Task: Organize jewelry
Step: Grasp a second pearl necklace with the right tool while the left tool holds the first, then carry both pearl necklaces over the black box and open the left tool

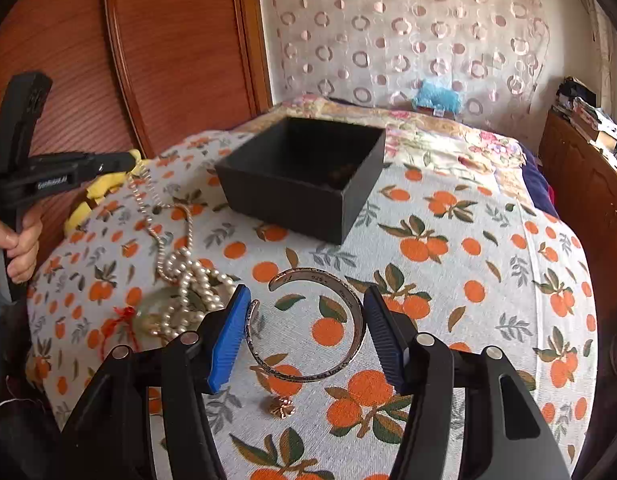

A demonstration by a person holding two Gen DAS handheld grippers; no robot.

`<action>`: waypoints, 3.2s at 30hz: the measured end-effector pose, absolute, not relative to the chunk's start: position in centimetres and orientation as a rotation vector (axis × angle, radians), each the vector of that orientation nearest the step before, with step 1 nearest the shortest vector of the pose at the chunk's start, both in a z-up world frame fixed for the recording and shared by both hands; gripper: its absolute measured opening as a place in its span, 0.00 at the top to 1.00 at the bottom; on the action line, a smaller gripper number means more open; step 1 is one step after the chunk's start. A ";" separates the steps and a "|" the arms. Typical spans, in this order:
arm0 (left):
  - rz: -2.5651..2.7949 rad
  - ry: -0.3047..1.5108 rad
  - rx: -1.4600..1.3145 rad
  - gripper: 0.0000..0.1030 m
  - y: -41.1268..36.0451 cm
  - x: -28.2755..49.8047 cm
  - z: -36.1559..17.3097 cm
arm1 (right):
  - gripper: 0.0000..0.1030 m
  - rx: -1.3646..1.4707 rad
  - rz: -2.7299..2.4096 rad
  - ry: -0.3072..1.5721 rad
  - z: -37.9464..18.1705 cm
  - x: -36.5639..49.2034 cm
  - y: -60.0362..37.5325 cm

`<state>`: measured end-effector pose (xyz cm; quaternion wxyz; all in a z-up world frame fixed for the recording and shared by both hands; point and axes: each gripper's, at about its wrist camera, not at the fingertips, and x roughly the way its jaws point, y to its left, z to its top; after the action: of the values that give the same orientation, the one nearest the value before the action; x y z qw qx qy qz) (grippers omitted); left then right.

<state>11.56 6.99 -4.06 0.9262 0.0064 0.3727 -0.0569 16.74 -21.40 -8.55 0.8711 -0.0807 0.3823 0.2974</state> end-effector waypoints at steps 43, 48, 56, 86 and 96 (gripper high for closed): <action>-0.163 0.793 -0.057 0.96 6.0 8.9 -7.1 | 0.78 -0.284 0.673 0.897 -10.6 17.5 -14.5; -0.166 0.791 -0.058 0.96 5.8 8.9 -7.1 | 0.78 -0.296 0.688 0.907 -10.6 17.5 -14.1; -0.166 0.793 -0.061 0.96 5.7 8.8 -7.2 | 0.74 -0.261 0.715 0.935 -10.9 17.7 -14.5; -0.166 0.697 -0.053 0.96 5.2 9.0 -3.0 | 0.92 -0.290 0.660 0.665 -1.7 16.2 -16.8; -0.230 0.585 -0.018 0.96 2.6 10.6 3.5 | 0.92 -0.257 0.653 0.571 3.7 17.3 -18.2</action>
<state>10.64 2.60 3.46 0.9510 -0.0087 0.2877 -0.1131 17.30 -18.17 3.66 0.8995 -0.1243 0.2756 0.3153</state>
